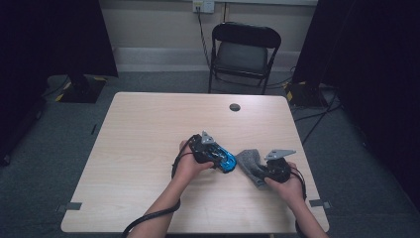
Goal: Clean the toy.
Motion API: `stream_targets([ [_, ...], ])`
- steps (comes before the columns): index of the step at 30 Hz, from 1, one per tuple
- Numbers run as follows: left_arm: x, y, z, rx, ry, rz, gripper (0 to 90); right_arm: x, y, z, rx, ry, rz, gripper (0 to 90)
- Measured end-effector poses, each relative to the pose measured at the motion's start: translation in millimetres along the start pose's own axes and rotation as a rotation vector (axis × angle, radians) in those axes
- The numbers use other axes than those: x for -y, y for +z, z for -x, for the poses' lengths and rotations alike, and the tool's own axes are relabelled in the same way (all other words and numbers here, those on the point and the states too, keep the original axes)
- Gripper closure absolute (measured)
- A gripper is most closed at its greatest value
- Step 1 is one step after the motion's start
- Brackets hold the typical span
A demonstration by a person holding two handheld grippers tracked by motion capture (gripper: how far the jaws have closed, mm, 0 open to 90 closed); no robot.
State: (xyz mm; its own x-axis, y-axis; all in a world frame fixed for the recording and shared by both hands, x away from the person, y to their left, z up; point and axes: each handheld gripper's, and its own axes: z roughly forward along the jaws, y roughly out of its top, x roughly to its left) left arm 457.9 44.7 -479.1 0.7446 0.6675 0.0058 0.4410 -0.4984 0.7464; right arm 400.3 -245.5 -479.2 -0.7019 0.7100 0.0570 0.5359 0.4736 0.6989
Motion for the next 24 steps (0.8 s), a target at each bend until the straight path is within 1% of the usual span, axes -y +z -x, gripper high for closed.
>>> stream_targets([
  [3,0.4,-0.1,0.1,0.000,0.000,0.003,14.8,1.4,-5.5,1.0,0.003,0.012,0.016,72.9],
  [6,1.0,0.0,0.3,0.000,-0.002,0.008,14.8,-0.6,-12.1,2.0,-0.003,0.027,0.054,73.0],
  [9,1.4,-0.1,0.3,0.001,-0.003,0.010,14.8,-7.5,-17.5,2.9,0.001,0.025,0.072,72.9],
  [12,1.5,-0.1,0.4,0.001,-0.002,0.012,14.9,-16.7,-18.7,6.5,0.009,0.033,0.090,72.9],
  [16,2.1,-0.2,0.8,-0.001,-0.002,0.015,15.1,-28.4,-12.4,12.8,0.018,0.054,0.100,72.9],
  [24,3.1,-0.6,1.3,-0.002,0.001,0.020,15.2,-54.8,7.4,18.8,0.056,0.037,0.083,72.4],
])
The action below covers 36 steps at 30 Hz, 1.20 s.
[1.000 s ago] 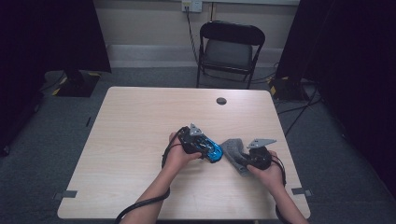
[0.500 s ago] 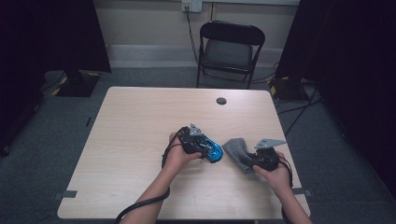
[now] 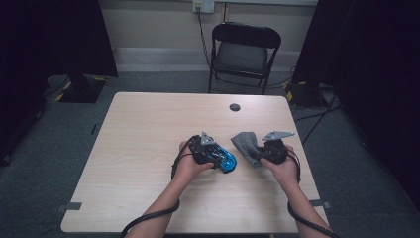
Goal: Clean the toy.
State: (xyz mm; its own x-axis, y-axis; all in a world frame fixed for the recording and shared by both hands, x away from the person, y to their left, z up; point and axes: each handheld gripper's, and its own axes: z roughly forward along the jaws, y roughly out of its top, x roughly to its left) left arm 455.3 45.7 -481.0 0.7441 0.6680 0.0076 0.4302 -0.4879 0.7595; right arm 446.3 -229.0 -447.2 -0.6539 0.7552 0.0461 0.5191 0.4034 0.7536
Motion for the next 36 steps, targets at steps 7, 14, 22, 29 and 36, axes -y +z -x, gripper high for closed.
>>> stream_targets([
  [7,0.7,0.1,2.2,-0.001,-0.001,0.008,15.2,-14.0,17.8,1.5,0.011,-0.008,-0.009,72.3],
  [14,0.6,0.3,2.7,0.002,-0.001,0.008,15.2,-23.8,38.2,-0.9,0.013,-0.012,-0.020,71.9],
  [22,2.6,0.1,2.4,0.001,0.003,0.023,15.2,-30.1,60.8,-4.3,0.010,-0.016,-0.031,71.6],
  [29,3.7,0.2,2.7,0.004,-0.003,0.032,15.2,-36.2,78.6,-15.4,0.003,-0.056,-0.044,71.2],
  [36,4.7,-0.1,2.9,0.000,-0.001,0.039,15.2,-35.4,92.8,-22.4,-0.005,-0.060,-0.044,70.4],
])
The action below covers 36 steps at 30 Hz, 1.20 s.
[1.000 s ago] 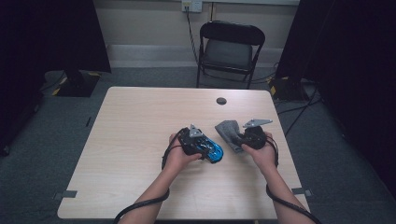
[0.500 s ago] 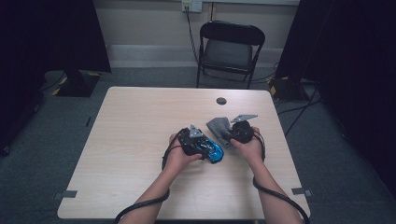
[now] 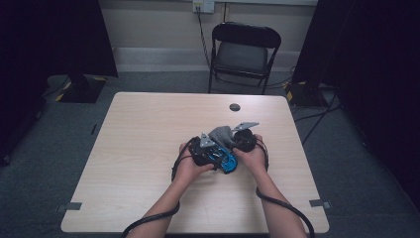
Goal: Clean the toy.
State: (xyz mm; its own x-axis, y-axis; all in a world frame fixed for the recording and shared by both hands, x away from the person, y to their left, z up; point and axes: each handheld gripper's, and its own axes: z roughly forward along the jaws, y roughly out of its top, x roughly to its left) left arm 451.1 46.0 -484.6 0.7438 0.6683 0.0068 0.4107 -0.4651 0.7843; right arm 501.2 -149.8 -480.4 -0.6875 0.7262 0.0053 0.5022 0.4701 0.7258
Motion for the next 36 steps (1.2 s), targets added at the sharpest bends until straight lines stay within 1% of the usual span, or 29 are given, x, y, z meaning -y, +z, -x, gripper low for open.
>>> stream_targets([
  [2,-0.2,0.1,-0.1,-0.001,0.001,0.000,15.2,0.6,2.1,-2.0,0.005,0.000,-0.006,70.4],
  [3,-0.5,-0.1,-0.4,-0.002,0.007,-0.005,15.2,1.1,2.5,-1.6,0.001,0.004,-0.005,70.4],
  [4,-0.8,0.3,0.3,0.002,-0.002,-0.005,15.2,1.5,2.4,-1.1,-0.002,0.010,-0.004,70.4],
  [6,-1.4,0.1,0.2,0.000,0.003,-0.012,15.2,2.4,2.3,0.2,-0.012,0.017,-0.005,70.4],
  [8,-1.6,0.2,0.3,0.000,0.001,-0.011,15.2,3.1,2.5,0.4,-0.017,0.007,-0.003,69.7],
  [11,-1.1,0.2,0.5,0.000,-0.001,-0.009,15.2,5.1,3.1,1.3,-0.026,0.012,0.006,69.3],
  [15,-0.3,0.2,0.5,-0.001,0.000,-0.001,15.1,4.5,4.2,0.5,-0.020,0.009,0.001,69.7],
  [19,-0.8,0.3,0.4,0.001,-0.003,-0.006,15.2,4.3,3.6,2.1,-0.032,0.007,-0.004,70.0],
  [28,-0.7,0.2,-0.1,0.004,0.000,-0.005,15.3,3.4,2.2,3.7,-0.042,-0.020,-0.019,70.4],
  [33,-0.8,0.3,0.3,0.003,-0.003,-0.005,15.3,5.0,-1.3,5.8,-0.046,-0.038,-0.030,70.5],
  [36,-0.6,0.3,0.1,0.003,-0.003,-0.003,15.3,7.0,-3.6,7.5,-0.051,-0.040,-0.032,70.5],
])
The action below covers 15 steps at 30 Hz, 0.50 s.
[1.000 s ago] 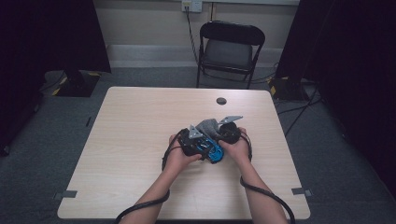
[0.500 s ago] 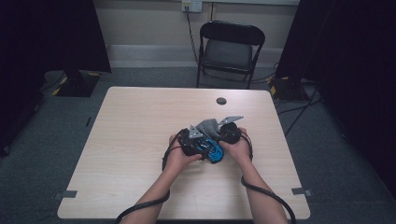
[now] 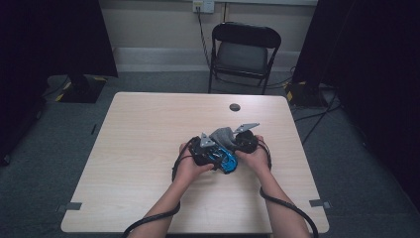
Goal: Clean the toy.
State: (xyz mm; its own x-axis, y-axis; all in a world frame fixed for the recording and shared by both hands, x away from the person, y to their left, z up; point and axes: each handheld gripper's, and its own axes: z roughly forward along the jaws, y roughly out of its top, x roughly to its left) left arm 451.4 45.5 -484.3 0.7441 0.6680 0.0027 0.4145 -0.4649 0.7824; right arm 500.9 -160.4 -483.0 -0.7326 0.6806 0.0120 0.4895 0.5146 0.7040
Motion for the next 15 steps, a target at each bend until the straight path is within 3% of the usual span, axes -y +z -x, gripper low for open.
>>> stream_targets([
  [15,-0.9,-0.1,-0.2,0.000,0.000,-0.008,15.4,11.7,-11.5,2.7,-0.023,0.006,0.004,70.5],
])
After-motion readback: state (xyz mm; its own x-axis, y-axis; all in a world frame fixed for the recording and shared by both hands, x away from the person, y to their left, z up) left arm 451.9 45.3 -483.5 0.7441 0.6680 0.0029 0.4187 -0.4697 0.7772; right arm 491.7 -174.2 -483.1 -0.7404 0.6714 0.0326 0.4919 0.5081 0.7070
